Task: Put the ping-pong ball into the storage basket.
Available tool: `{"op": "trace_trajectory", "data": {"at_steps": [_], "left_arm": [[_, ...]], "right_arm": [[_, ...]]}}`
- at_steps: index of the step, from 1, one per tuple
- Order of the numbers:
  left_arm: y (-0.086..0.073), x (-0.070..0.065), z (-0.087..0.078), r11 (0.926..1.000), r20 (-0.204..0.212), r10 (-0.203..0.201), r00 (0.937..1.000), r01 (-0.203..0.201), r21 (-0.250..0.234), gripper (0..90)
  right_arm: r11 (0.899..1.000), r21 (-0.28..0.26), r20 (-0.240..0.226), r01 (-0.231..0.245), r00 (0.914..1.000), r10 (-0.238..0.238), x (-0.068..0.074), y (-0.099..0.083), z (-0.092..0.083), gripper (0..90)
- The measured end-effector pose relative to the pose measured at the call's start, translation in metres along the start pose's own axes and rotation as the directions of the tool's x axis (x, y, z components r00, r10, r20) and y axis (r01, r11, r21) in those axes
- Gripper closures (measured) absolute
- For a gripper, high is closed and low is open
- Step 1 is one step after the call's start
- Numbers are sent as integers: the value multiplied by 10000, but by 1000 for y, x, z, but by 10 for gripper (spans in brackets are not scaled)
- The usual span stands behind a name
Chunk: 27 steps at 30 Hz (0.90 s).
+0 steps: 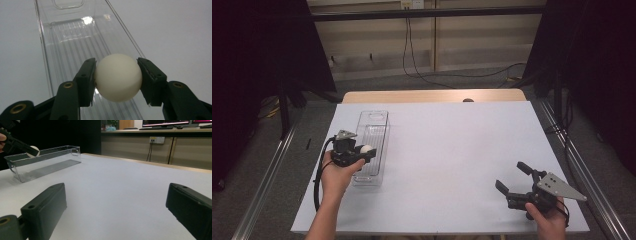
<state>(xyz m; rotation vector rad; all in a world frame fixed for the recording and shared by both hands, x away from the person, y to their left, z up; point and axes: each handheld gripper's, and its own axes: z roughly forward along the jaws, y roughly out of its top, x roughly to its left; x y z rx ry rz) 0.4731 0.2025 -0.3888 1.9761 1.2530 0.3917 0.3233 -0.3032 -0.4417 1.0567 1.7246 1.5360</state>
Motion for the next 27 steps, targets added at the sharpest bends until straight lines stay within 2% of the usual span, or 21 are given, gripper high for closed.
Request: {"op": "trace_trajectory", "data": {"at_steps": [1,13,19,20,25,27], "left_arm": [[0,1,0,9999,6,82,10000,-82,85,508],[-1,1,2,9999,-34,-120,9999,120,-33,507],[-2,4,1,9999,-119,39,9999,-40,-98,472],[-2,3,1,9997,-75,-138,9999,137,-200,467],[-4,3,-1,9993,-66,-161,9998,158,-348,433],[-4,3,-2,9993,-184,-24,9998,17,-368,422]], "right_arm": [[10000,-26,22,2,10000,-2,0,0,0,28],[10000,-44,24,-26,10000,26,0,0,0,28],[10000,-43,52,10,10000,-10,0,0,0,27],[10000,-39,63,6,10000,-6,0,0,0,28],[10000,-34,83,15,10000,-14,0,0,0,27],[10000,-15,49,26,10000,-26,0,0,0,28]]}}
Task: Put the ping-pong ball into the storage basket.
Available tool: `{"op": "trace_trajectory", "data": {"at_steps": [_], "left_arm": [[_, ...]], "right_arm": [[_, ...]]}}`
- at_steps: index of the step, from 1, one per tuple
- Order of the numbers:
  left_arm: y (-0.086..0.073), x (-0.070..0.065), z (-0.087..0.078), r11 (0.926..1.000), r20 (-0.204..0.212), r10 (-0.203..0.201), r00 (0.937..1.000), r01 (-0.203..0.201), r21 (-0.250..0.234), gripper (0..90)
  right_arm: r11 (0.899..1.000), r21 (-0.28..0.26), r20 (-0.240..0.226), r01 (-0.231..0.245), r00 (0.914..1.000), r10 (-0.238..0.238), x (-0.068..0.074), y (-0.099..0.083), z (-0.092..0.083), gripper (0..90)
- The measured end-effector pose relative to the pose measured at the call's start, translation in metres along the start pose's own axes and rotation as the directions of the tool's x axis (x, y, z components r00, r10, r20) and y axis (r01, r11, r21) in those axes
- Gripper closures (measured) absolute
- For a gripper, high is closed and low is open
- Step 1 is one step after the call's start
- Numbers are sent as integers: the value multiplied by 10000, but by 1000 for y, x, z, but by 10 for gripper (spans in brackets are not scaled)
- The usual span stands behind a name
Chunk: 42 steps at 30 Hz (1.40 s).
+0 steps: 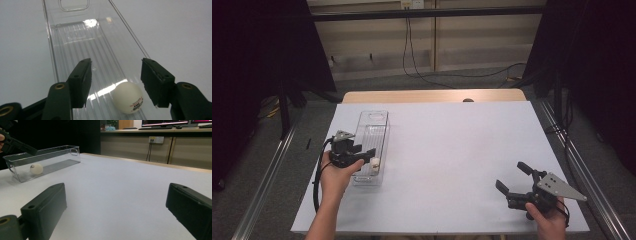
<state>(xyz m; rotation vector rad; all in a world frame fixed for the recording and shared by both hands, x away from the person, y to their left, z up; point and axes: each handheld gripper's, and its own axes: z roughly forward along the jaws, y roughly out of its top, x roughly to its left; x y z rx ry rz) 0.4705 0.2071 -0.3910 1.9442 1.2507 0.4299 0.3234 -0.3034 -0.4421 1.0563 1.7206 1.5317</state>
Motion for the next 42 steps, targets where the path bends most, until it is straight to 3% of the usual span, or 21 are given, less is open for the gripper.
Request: {"op": "trace_trajectory", "data": {"at_steps": [11,21,35,42], "left_arm": [[-4,0,-6,9989,4,-146,9999,146,-435,352],[-5,-1,-11,9957,126,-302,9995,312,-870,223],[-11,-3,-19,9840,29,-595,9982,591,-1678,91],[-14,-3,-23,9802,69,-479,9988,483,-1922,65]], "right_arm": [[10000,33,-20,-24,10000,24,0,0,0,27],[10000,-28,77,-55,10000,55,0,0,0,27],[10000,-1,-7,20,10000,-20,0,0,-1,27],[10000,-5,84,-27,10000,27,0,0,-1,28]]}}
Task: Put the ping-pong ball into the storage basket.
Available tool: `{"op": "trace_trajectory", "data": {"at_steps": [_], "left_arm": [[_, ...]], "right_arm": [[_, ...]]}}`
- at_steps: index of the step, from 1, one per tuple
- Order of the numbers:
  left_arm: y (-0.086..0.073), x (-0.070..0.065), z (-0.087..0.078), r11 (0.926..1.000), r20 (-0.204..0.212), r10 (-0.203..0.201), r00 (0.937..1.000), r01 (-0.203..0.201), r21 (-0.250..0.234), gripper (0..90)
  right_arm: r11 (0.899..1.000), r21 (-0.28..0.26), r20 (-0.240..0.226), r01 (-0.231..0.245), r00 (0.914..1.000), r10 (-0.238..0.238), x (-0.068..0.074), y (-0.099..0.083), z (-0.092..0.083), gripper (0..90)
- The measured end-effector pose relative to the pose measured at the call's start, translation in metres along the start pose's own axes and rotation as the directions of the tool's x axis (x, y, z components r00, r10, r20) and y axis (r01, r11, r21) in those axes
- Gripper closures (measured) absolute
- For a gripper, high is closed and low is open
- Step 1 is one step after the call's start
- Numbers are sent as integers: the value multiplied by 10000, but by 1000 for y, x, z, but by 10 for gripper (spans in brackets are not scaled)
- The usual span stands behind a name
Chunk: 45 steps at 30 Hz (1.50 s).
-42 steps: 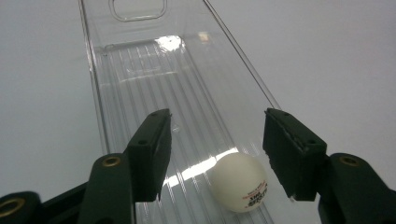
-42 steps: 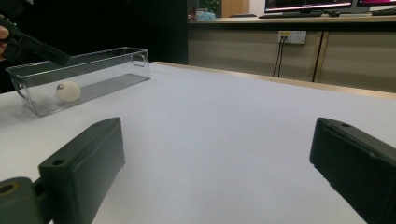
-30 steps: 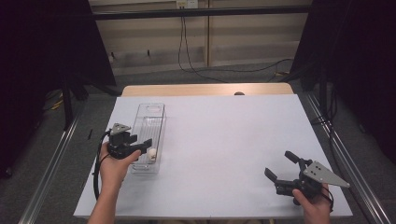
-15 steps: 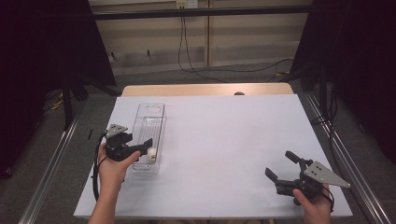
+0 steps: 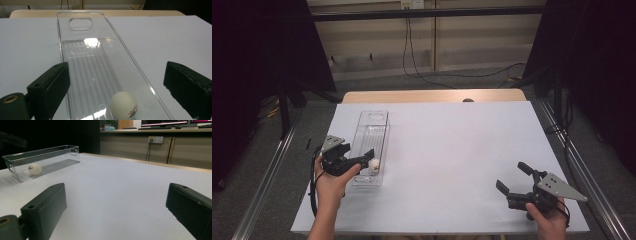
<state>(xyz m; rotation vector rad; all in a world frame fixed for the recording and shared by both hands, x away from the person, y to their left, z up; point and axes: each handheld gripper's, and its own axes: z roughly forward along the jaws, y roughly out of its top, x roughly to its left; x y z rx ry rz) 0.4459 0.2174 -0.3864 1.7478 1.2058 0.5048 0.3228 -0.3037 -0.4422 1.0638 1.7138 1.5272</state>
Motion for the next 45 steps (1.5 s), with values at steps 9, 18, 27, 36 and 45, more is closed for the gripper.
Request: {"op": "trace_trajectory", "data": {"at_steps": [9,18,27,36,45], "left_arm": [[-7,3,-8,9994,202,95,9998,-88,-339,46],[-13,4,-15,9969,401,188,9990,-157,-767,42],[-16,4,-22,9942,405,301,9987,-257,-1043,42],[-22,6,-26,9918,372,321,9988,-272,-1249,42],[-26,6,-29,9881,273,330,9991,-285,-1514,42]], "right_arm": [[10000,-17,-7,-6,10000,6,0,0,0,27],[10000,22,-49,37,10000,-36,0,0,0,28],[10000,7,-16,39,10000,-39,0,0,0,27],[10000,-47,18,-33,10000,33,0,0,0,27],[10000,-9,-23,19,10000,-19,0,0,0,27]]}}
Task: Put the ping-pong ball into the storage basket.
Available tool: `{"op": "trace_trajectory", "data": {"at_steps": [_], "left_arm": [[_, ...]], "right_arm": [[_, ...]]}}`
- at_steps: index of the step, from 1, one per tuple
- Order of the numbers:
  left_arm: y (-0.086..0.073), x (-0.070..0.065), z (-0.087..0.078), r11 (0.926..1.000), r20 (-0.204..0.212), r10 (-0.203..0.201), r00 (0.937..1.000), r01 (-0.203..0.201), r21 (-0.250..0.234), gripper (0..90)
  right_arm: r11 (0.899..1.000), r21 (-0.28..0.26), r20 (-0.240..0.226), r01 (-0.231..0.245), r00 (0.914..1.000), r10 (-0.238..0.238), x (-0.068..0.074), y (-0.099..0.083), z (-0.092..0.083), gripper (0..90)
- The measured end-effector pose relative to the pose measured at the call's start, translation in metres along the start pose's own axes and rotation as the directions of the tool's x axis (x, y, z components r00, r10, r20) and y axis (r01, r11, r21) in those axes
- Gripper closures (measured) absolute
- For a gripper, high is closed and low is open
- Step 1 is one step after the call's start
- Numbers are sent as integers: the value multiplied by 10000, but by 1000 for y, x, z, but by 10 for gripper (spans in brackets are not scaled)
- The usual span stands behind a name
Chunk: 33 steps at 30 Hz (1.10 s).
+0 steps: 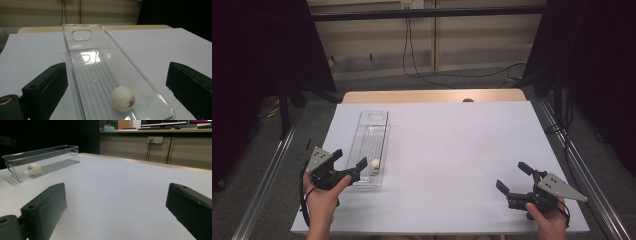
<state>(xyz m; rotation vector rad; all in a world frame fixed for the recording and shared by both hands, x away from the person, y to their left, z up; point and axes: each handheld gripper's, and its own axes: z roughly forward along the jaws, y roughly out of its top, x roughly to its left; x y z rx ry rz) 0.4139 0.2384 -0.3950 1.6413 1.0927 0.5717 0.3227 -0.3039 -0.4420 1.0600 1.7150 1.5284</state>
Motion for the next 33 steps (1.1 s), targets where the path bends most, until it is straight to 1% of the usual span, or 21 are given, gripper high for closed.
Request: {"op": "trace_trajectory", "data": {"at_steps": [3,5,6,7,9,10,11,12,13,15,18,19,20,21,24,25,27,33], "left_arm": [[-1,1,-1,10000,44,15,10000,-14,-47,42],[-1,1,-2,9999,-19,94,10000,-94,-38,42],[-1,0,-2,9999,-40,-1,10000,1,-138,42],[-1,0,-3,9999,-121,33,9999,-34,-101,42],[-2,0,-4,9998,-92,79,9999,-81,-170,42],[-2,1,-5,9998,6,141,9999,-141,-167,42],[-3,0,-5,9997,-49,68,10000,-69,-236,42],[-3,0,-5,9997,-128,126,9998,-129,-209,42],[-4,1,-6,9997,-54,199,9998,-200,-146,43],[-5,1,-6,9997,-134,130,9998,-132,-206,43],[-6,1,-7,9994,-98,196,9998,-199,-280,42],[-7,0,-7,9996,-200,114,9997,-119,-274,43],[-8,2,-8,9995,-63,219,9997,-220,-232,42],[-8,1,-8,9996,-149,194,9997,-197,-207,42],[-11,1,-9,9995,-179,169,9997,-174,-282,42],[-12,1,-10,9994,-238,226,9995,-232,-248,42],[-14,1,-10,9993,-154,195,9997,-200,-331,42],[-14,1,-11,9986,-81,247,9997,-251,-468,41]], "right_arm": [[10000,0,2,5,10000,-5,0,0,0,27],[10000,-2,9,-2,10000,2,0,0,0,28],[10000,-11,-19,-10,10000,10,0,0,0,27],[10000,5,7,-7,10000,7,0,0,0,28],[10000,-13,37,-28,10000,28,0,0,0,27],[10000,-15,32,-36,10000,36,0,0,0,28],[10000,-15,42,-32,10000,32,0,0,0,27],[10000,1,20,-18,10000,18,0,0,0,27],[10000,-7,47,-40,10000,40,0,0,0,28],[10000,-9,41,-33,10000,33,0,0,0,28],[10000,5,12,-5,10000,5,0,0,0,28],[10000,11,-2,-5,10000,5,0,0,0,28],[10000,2,22,-33,10000,33,0,0,0,28],[10000,28,16,-13,10000,13,0,0,0,28],[10000,29,15,-6,10000,6,0,0,0,28],[10000,27,27,-2,10000,2,0,0,0,27],[10000,37,43,-1,10000,1,0,0,0,27],[10000,20,4,43,10000,-43,1,0,1,27]]}}
